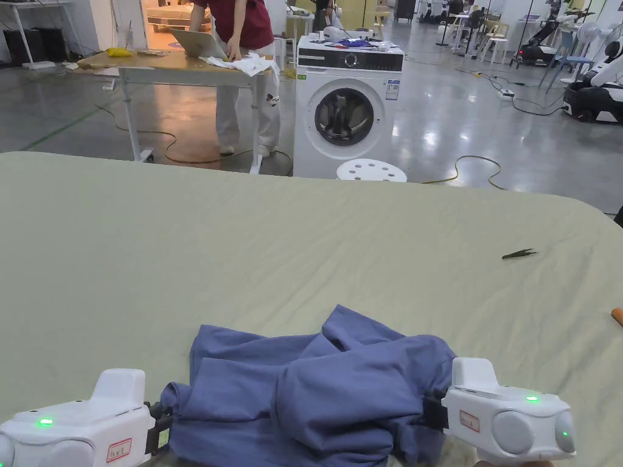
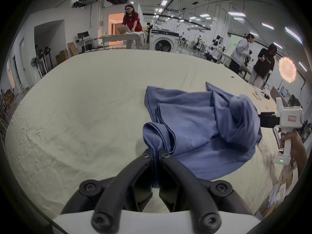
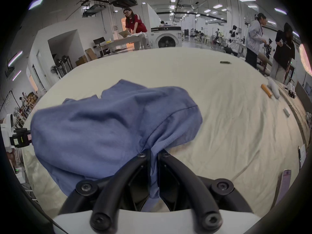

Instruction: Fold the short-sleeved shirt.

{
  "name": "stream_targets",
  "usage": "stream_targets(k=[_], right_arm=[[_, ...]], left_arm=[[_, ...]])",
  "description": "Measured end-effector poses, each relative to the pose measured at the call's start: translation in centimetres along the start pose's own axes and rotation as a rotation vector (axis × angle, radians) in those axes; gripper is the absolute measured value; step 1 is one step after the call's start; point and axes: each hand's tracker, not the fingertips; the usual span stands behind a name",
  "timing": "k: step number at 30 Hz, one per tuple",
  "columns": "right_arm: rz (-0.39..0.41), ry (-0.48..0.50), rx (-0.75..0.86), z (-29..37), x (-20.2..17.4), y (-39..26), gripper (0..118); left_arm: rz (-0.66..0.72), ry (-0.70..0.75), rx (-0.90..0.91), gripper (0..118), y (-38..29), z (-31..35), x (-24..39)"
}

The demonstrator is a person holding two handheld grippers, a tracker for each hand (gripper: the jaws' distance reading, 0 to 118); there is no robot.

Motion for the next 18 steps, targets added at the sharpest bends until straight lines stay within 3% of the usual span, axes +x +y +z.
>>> stream_targets(k=[4,15,18], right_arm=[[-0.038,-0.018,0.111,3.3,0.7,1.7,4],[0.06,-0.187,0.35,12.1,2.7,9.7,4],[0.044,-0.171,0.399,14.3,3.1,12.7,4]], left_arm=[[0.022,-0.011,0.105,0,1.8,2.0,-0.2],[-0.016,0.047,0.388,0,12.5,9.9,-2.1],[-0.027,0.059,0.457,0,16.1,12.0,-2.5]])
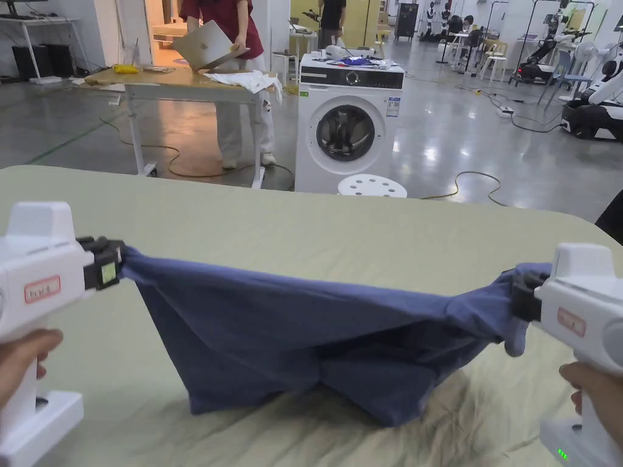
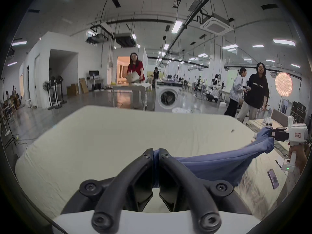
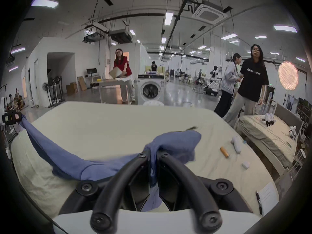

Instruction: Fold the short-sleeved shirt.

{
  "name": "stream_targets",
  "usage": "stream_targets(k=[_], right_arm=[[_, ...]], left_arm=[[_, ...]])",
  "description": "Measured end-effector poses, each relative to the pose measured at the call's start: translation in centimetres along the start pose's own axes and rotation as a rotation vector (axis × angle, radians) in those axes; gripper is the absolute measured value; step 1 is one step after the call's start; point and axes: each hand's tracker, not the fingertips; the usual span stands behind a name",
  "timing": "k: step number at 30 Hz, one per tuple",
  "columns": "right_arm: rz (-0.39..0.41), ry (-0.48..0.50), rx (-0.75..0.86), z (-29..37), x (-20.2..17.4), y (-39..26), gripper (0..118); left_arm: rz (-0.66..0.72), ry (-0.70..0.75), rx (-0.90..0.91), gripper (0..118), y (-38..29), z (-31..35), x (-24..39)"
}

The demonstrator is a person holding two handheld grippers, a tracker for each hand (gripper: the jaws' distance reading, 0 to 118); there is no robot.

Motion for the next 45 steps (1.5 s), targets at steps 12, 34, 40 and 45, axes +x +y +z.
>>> stream_targets(k=[12,34,40,45], right_arm=[[0.056,-0.049,0.144,-1.3,-2.4,14.2,4],[0.066,-0.12,0.348,-4.0,-3.0,30.6,4],[0.109,-0.141,0.36,-4.9,-3.5,27.9,4],[0.151,-0.135,0.292,-5.4,-3.8,22.3,4]], left_arm=[[-0.106,0.051,0.139,0,13.5,-3.5,1.0],[-0.105,0.115,0.271,0,28.4,-7.5,0.4],[-0.121,0.11,0.247,0,25.3,-8.4,0.0],[-0.112,0.082,0.185,0,18.8,-8.8,-0.8]])
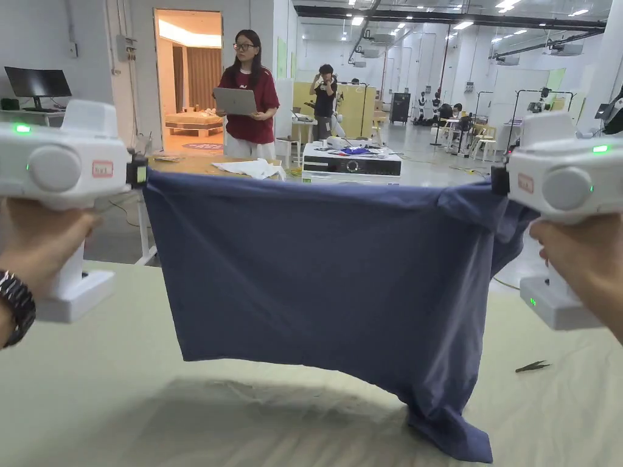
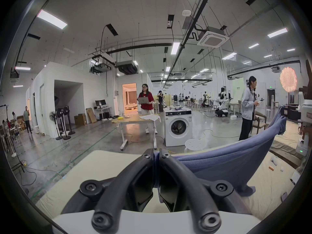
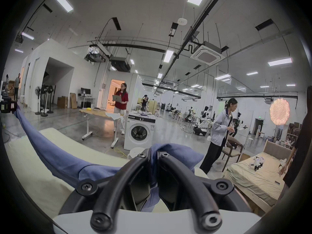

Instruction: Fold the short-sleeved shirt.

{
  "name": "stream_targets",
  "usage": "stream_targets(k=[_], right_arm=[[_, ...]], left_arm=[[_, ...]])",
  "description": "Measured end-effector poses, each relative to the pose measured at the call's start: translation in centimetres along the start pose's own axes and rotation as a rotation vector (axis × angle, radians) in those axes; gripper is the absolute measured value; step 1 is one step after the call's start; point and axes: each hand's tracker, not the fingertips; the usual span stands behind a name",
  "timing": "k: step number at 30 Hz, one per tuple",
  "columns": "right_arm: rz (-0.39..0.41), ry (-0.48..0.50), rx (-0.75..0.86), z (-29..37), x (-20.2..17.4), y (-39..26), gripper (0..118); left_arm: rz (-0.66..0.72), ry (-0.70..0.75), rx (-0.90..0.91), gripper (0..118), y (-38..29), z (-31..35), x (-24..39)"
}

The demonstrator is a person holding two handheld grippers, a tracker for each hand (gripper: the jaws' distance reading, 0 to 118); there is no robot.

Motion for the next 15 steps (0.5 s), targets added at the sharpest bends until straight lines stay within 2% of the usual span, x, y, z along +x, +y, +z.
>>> stream_targets(k=[6,9,15], right_arm=[[0.032,0.022,-0.083,4.7,-1.1,-7.9,4],[0.011,0.031,-0.121,7.3,-1.1,-11.4,4],[0.012,0.043,-0.186,14.6,-0.8,-15.9,4]], left_arm=[[0.032,-0.041,-0.071,0,-9.4,3.6,0.2],[0.059,-0.061,-0.092,0,-13.3,6.5,0.2],[0.122,-0.095,-0.112,0,-18.0,13.9,0.0]])
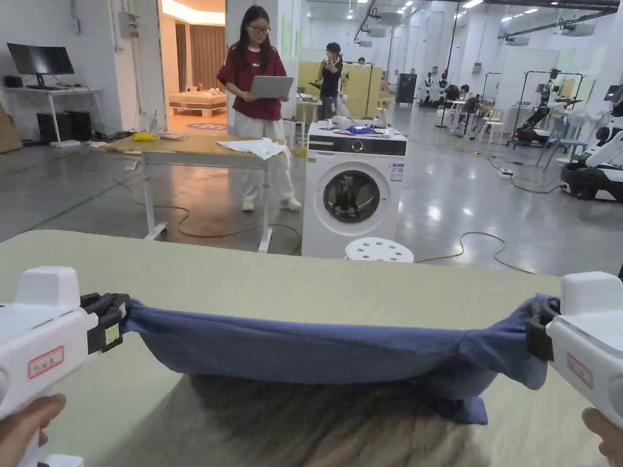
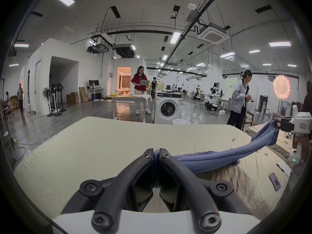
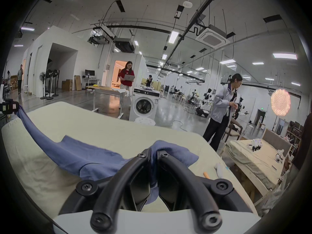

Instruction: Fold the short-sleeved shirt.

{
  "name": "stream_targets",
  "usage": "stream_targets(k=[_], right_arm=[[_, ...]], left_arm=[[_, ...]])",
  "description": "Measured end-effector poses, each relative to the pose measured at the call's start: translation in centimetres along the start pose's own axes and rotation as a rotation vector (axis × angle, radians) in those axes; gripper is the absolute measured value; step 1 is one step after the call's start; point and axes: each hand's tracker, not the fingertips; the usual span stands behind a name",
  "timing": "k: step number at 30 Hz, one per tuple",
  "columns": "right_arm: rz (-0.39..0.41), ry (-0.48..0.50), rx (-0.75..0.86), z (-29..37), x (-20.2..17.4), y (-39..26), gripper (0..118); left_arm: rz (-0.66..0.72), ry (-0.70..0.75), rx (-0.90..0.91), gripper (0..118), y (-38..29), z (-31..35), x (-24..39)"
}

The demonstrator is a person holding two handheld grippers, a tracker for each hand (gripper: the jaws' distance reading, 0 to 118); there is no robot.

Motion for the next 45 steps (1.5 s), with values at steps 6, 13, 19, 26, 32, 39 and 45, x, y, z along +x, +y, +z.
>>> stream_targets(k=[6,13,19,26,32,39,45], right_arm=[[0.006,0.019,-0.052,6.9,-0.3,-3.2,4],[-0.02,0.037,-0.174,11.8,-0.7,-7.0,4],[-0.051,0.057,-0.327,11.1,-1.7,-12.8,4],[-0.06,0.098,-0.548,7.7,-3.3,-20.3,5],[-0.113,0.096,-0.597,6.6,-3.3,-22.5,10],[-0.125,0.035,-0.455,7.0,-3.2,-17.9,71],[-0.154,0.032,-0.197,5.0,-5.0,-13.2,83]], left_arm=[[0.012,-0.021,-0.018,0,-2.4,6.4,0.0],[0.062,-0.04,-0.107,0,-5.9,11.3,-0.2],[0.074,-0.011,-0.335,0,-12.1,10.2,0.2],[0.08,0.003,-0.588,0,-20.2,5.9,0.7],[0.119,0.023,-0.649,0,-23.3,3.6,-0.4],[0.057,0.064,-0.526,63,-19.3,2.8,0.4],[0.009,0.049,-0.286,65,-14.1,1.1,3.3]])
